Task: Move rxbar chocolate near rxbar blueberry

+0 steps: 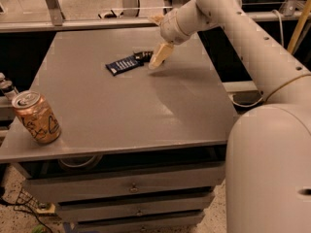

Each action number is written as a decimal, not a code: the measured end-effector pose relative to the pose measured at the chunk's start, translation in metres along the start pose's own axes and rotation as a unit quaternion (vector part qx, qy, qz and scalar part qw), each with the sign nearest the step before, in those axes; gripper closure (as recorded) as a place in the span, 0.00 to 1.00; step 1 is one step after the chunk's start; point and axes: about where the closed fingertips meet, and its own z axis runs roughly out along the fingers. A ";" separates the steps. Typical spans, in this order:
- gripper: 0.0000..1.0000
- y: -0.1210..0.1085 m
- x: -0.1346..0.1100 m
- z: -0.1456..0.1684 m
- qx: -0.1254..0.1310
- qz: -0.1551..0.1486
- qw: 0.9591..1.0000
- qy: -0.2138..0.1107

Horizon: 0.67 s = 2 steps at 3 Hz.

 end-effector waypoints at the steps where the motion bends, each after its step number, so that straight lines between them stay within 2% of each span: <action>1: 0.00 0.003 -0.002 -0.007 0.005 0.002 1.000 0.006; 2: 0.00 0.007 -0.003 -0.045 0.041 0.030 0.998 0.037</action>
Offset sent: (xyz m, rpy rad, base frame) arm -0.0691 -0.0657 0.0520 -0.0122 -0.0030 -0.3118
